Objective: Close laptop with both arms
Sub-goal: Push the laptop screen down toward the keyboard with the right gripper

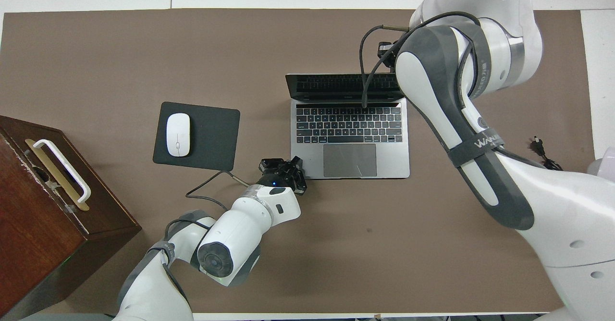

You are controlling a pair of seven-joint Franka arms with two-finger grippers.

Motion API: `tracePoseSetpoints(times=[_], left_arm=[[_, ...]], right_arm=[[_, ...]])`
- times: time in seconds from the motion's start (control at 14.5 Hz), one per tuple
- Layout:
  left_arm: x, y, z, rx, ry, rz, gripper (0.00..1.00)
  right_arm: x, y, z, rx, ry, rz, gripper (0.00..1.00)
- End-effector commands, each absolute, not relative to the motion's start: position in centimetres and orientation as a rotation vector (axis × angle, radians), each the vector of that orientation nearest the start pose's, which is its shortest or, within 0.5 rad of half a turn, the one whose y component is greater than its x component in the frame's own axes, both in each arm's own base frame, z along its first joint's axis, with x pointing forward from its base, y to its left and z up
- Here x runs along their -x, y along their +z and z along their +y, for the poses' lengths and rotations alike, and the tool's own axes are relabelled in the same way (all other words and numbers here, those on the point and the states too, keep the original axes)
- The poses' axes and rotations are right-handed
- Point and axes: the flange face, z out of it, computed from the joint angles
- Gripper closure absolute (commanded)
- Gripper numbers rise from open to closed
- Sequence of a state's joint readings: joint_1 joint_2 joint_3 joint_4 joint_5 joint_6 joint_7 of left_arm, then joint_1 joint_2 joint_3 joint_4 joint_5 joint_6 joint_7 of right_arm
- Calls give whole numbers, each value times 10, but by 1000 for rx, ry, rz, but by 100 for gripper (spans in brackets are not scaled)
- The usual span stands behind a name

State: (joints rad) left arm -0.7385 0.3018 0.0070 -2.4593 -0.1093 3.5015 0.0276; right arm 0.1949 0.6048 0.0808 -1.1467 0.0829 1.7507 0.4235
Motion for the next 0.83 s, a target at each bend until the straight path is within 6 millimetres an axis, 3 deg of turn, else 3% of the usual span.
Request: tracePoseSetpoints(times=[0.0, 0.28, 0.76], left_arm=[[-395, 224, -327, 3016, -1018, 1034, 100], [-393, 225, -330, 3015, -1020, 1043, 100], [-392, 224, -329, 3015, -1017, 1044, 100]], right_arm=[[-681, 448, 194, 2962, 145, 303, 100], [-662, 432, 190, 2939, 267, 326, 100], [-646, 402, 210, 2911, 363, 333, 100]])
